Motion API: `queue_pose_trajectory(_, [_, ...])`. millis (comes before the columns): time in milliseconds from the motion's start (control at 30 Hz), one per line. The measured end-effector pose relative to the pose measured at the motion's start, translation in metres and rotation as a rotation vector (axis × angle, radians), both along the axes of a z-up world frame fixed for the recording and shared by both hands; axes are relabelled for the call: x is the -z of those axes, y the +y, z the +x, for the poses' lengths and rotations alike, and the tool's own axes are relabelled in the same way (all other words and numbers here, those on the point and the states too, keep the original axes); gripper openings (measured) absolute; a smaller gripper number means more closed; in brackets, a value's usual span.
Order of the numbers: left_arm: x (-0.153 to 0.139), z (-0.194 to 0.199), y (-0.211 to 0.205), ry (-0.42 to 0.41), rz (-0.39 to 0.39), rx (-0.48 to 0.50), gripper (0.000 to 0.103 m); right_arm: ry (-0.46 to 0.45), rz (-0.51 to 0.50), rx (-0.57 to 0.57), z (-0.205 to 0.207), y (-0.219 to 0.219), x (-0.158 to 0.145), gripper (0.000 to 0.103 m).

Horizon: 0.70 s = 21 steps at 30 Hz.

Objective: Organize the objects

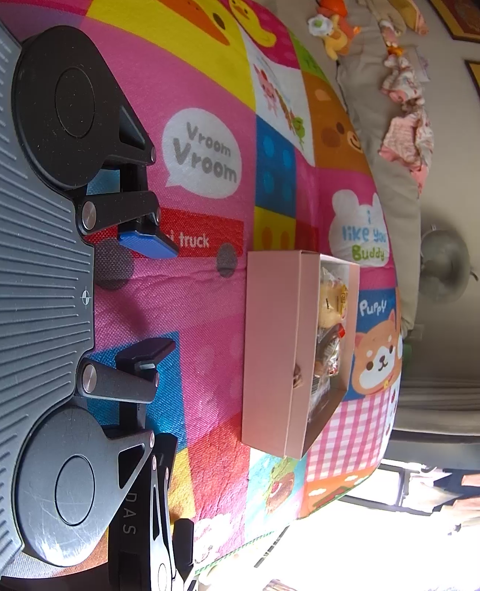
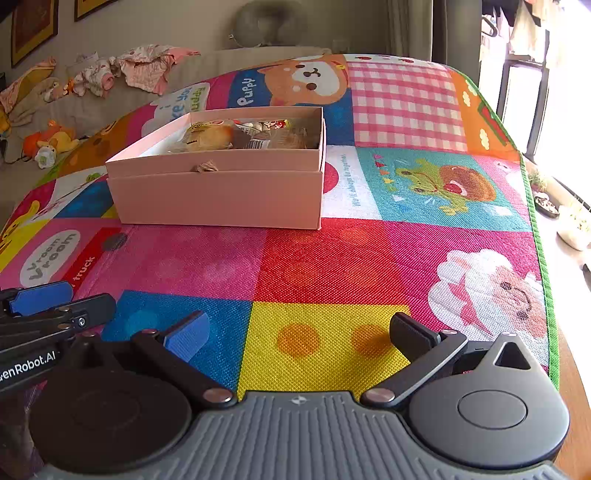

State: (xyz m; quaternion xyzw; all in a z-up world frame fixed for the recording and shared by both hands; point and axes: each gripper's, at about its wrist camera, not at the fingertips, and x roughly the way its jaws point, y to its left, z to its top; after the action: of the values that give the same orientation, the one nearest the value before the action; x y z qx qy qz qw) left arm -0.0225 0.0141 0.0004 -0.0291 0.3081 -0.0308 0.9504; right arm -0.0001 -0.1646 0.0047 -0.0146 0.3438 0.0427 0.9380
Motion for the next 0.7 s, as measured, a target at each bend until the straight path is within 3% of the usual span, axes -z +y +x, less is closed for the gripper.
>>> queue_pose_trajectory(700, [0.0004, 0.0011, -0.003, 0.002, 0.015, 0.0, 0.053, 0.0, -0.001, -0.001, 0.0003, 0.0001, 0.0, 0.103])
